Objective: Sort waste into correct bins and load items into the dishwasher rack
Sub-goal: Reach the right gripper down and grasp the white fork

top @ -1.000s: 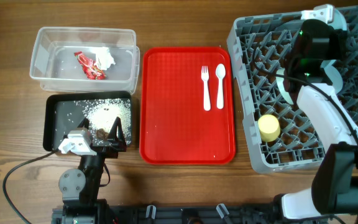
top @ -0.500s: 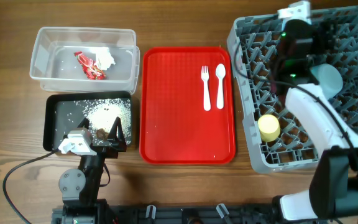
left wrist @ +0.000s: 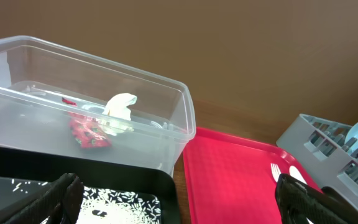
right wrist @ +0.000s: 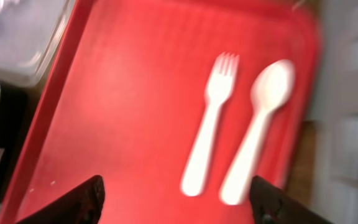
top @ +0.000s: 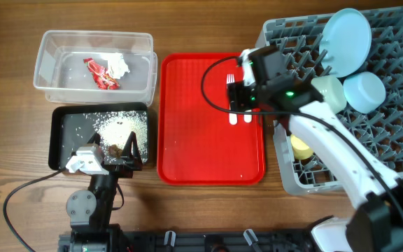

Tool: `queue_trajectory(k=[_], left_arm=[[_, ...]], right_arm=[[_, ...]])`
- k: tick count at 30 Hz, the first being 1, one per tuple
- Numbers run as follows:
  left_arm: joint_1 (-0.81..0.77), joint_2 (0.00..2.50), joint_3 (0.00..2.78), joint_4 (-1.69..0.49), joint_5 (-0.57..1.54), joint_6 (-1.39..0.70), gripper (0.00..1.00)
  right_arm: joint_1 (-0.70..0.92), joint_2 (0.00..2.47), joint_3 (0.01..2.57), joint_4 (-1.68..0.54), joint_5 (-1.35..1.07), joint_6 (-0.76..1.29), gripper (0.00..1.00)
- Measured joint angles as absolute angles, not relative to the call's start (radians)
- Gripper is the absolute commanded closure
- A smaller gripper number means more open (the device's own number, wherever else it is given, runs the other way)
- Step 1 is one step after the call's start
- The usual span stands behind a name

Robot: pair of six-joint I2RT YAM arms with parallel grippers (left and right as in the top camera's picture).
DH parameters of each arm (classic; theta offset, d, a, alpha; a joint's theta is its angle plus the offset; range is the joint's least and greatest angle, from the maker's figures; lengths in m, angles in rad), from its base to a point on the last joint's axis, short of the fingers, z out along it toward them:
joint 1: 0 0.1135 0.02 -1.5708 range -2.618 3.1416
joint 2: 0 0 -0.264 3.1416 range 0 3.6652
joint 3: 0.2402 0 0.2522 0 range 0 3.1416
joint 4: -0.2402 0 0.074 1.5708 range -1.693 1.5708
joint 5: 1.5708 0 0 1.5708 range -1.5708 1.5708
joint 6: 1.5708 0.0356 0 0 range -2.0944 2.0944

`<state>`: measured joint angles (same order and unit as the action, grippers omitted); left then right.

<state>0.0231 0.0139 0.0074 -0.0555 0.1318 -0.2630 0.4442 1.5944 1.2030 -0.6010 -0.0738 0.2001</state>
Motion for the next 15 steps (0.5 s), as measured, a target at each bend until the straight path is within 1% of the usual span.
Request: queue_trajectory(k=[2, 4, 8, 11, 14, 15], left_arm=[[0.023, 0.014, 0.007, -0.056, 0.132, -0.263, 0.0], [0.023, 0.014, 0.007, -0.056, 0.132, -0.263, 0.0], [0.023, 0.014, 0.007, -0.056, 0.132, -0.263, 0.0], [0.023, 0.014, 0.007, -0.056, 0.132, -0.263, 0.0], [0.023, 0.014, 0.007, -0.056, 0.132, -0.263, 0.0], [0.023, 0.014, 0.007, -0.056, 0.132, -0.263, 0.0]], right_arm=[[0.464, 1.662, 1.205, -0.584, -0.105, 0.229, 0.24], [0.467, 1.752, 1.205, -0.537, -0.123, 0.247, 0.3], [0.443, 1.914, 1.205, -0.441, -0.101, 0.258, 0.3], [0.43, 1.965, 1.209, -0.38, -0.075, 0.25, 0.39], [0.431, 1.982, 1.217, -0.368, -0.049, 0.243, 0.55], [0.431, 1.988, 1.222, -0.365, -0.041, 0.238, 0.66]])
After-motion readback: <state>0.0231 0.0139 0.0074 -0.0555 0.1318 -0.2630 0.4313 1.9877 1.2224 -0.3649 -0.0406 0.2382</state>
